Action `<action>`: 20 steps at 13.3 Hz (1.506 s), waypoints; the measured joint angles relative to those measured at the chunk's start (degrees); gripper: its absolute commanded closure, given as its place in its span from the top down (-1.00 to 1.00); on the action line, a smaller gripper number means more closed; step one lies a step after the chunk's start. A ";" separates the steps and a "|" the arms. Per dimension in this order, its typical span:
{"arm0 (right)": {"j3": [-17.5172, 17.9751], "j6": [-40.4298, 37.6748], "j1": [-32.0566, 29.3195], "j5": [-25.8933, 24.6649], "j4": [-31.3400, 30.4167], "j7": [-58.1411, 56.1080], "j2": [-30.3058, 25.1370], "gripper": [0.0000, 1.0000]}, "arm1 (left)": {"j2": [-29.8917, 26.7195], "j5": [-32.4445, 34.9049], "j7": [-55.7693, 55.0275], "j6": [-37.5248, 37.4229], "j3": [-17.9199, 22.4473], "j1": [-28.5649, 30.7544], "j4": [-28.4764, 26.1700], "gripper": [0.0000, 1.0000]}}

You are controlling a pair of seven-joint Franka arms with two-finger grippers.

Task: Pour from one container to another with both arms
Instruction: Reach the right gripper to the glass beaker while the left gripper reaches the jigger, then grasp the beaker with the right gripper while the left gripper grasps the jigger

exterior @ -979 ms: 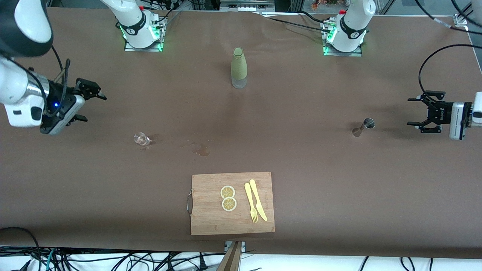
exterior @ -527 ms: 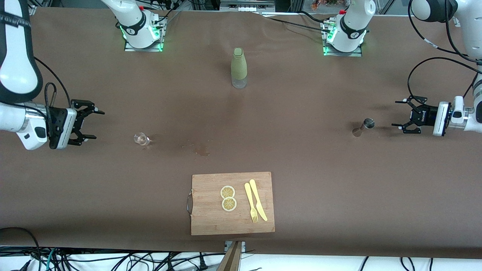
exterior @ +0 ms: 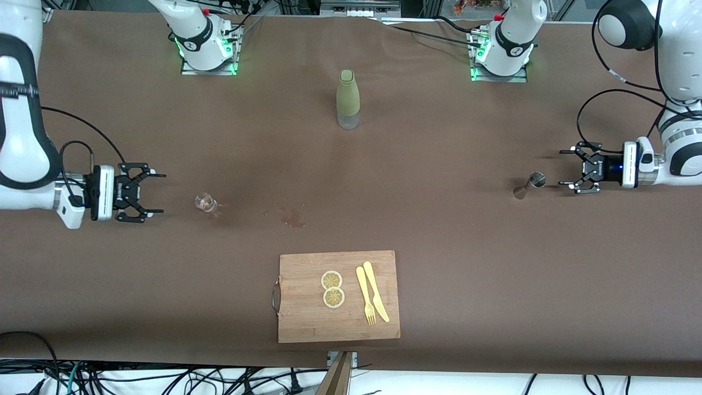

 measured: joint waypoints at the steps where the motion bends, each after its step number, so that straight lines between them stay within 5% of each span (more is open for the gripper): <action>1: -0.05 0.03 -0.52 2.33 -0.05 -5.04 2.44 0.99 | 1.16 -2.05 2.67 -0.27 -0.40 0.13 0.00 1.00; 11: -0.03 1.18 -1.28 13.31 0.13 -26.27 13.68 0.99 | 4.99 -10.00 8.37 -0.26 -6.77 1.02 0.43 1.00; 20: 1.97 3.69 -0.97 17.96 0.14 -28.87 16.19 0.99 | 6.64 -10.78 8.90 -0.18 -8.38 1.09 0.96 0.88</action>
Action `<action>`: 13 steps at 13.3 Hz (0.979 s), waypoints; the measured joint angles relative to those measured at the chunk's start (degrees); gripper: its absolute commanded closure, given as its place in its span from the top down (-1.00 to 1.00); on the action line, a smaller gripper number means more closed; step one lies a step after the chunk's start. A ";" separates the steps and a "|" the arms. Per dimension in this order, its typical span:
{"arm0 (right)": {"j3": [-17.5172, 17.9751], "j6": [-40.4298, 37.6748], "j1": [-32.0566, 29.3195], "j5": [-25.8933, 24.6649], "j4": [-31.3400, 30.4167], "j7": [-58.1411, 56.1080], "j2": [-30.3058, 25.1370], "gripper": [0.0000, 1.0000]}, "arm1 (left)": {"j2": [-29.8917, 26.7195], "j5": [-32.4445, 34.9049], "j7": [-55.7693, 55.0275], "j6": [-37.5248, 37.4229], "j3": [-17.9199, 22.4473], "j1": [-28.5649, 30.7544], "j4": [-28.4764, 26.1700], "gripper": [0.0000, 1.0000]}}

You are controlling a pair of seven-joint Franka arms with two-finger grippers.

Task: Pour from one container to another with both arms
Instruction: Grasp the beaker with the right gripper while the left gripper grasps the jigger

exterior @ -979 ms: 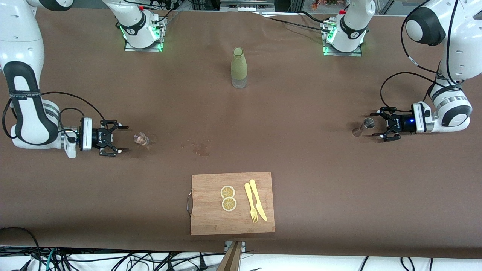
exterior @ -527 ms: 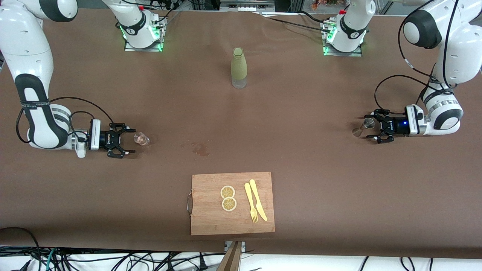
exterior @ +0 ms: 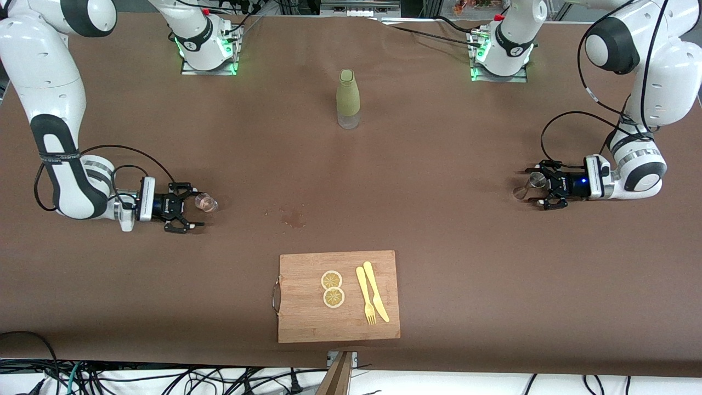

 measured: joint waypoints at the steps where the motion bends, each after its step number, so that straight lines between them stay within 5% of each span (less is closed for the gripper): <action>1: 0.30 0.34 0.21 0.27 0.00 0.00 0.09 0.98 | 0.01 0.00 0.01 0.00 0.00 0.00 0.04 0.73; 6: 0.71 0.67 1.07 1.80 -0.01 -0.03 0.80 0.85 | 0.02 0.00 0.06 0.01 -0.01 0.00 0.14 0.07; 8: 0.81 0.69 1.31 2.17 -0.01 -0.03 0.82 0.76 | 0.02 0.00 0.08 0.01 -0.03 0.00 0.14 -0.64; 10: 0.97 0.72 1.37 2.22 -0.01 -0.04 0.84 0.70 | 0.02 0.00 0.10 0.01 -0.05 0.00 0.18 -1.00; 13: 1.01 0.74 1.40 2.29 -0.01 -0.04 0.85 0.67 | 0.01 -0.26 0.17 -0.09 -0.12 -0.01 0.31 -1.00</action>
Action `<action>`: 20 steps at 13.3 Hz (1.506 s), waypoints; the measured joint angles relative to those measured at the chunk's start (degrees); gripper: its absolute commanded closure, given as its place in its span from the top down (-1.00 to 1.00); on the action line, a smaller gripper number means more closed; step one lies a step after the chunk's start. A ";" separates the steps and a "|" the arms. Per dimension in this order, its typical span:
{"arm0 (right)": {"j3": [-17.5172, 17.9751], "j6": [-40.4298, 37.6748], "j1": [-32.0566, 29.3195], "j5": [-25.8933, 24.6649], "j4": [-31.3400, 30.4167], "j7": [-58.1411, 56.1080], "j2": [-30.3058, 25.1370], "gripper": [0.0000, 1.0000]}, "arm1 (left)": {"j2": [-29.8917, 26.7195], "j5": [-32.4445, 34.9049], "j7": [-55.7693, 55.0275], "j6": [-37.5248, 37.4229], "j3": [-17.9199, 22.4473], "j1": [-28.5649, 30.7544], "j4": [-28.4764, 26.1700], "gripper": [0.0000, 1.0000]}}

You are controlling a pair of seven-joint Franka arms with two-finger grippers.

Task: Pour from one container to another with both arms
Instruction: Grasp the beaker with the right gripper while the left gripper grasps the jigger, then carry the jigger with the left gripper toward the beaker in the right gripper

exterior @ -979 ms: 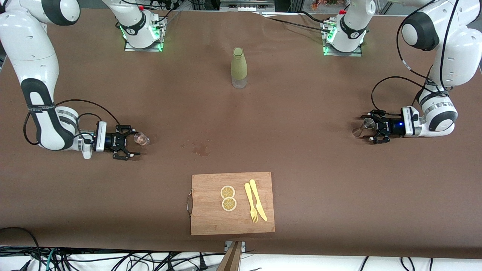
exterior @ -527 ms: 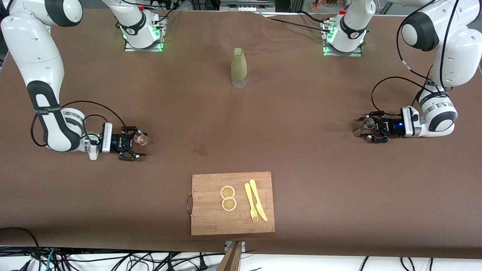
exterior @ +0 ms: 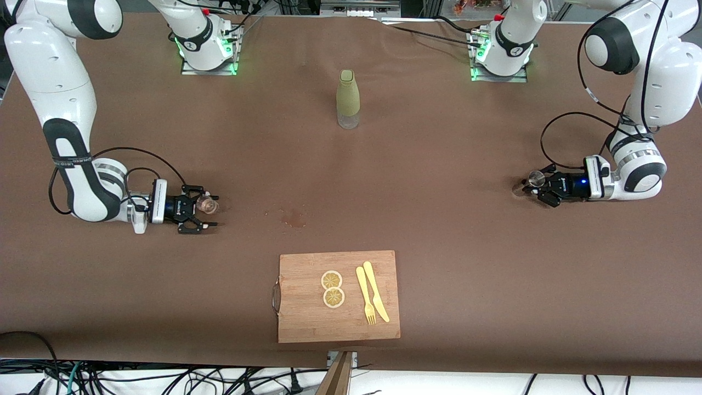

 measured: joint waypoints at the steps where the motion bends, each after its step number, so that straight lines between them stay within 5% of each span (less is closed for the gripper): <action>1: 0.04 0.00 0.00 0.01 0.00 0.00 0.00 0.68 | 0.01 0.00 0.04 0.03 -0.07 -0.01 0.10 -1.00; 4: 0.08 0.02 0.00 0.01 -0.10 -0.27 0.04 0.65 | 0.09 -0.02 0.08 0.88 -1.57 -0.06 1.30 -1.00; 10: 0.12 0.02 0.00 0.04 -0.44 -1.13 0.14 0.11 | 0.10 -3.79 -0.98 2.09 -7.58 -1.53 3.59 -1.00; 16: 0.15 0.02 0.00 0.05 -0.62 -1.31 0.17 -0.31 | -0.10 -12.32 -4.05 13.84 -16.04 -10.66 5.60 -1.00; 20: 0.15 0.09 0.01 0.05 -0.66 -1.41 0.20 -0.34 | -0.50 -20.07 -5.23 22.67 -22.19 -15.24 5.96 -1.00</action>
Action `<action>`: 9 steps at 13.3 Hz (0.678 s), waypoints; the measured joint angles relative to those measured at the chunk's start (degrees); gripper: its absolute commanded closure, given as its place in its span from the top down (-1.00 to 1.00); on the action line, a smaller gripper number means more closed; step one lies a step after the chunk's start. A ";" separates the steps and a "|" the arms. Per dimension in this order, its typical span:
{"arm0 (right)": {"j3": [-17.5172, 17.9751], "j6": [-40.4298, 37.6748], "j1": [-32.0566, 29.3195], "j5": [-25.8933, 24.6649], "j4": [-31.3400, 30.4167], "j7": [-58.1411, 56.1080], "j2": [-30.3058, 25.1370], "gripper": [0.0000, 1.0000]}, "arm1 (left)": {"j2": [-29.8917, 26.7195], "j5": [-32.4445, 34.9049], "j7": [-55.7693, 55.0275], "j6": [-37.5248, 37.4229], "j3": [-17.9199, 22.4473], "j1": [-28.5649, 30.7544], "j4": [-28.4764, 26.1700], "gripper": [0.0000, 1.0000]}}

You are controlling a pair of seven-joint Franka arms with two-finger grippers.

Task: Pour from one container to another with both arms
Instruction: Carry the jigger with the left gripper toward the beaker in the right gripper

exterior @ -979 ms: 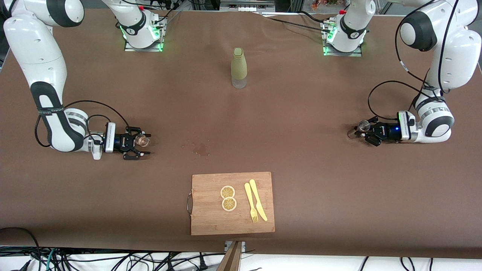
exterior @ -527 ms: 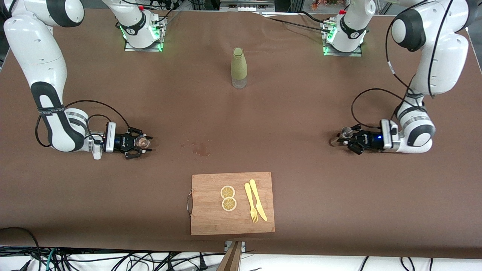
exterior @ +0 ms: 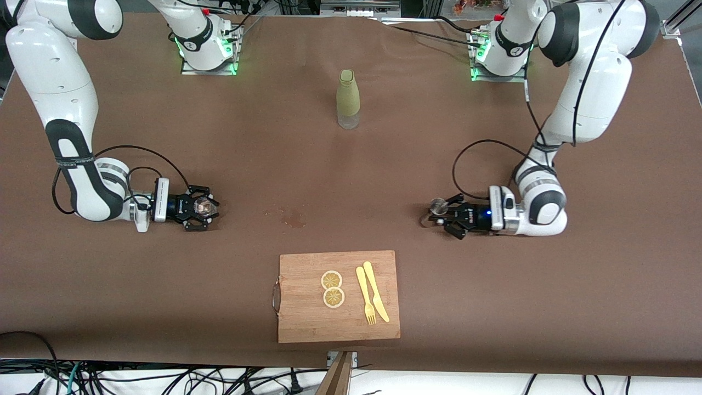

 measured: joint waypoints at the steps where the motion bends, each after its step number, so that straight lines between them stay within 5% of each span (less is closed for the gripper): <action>1: 0.01 0.00 0.06 0.00 0.00 -0.07 0.00 -0.38 | 0.00 -0.70 -0.39 2.48 -2.03 -0.35 0.00 -1.00; 9: 0.16 0.00 0.50 0.00 0.22 -0.13 -0.07 -0.40 | 0.00 -8.67 -3.21 21.75 -14.07 -4.39 -0.17 -1.00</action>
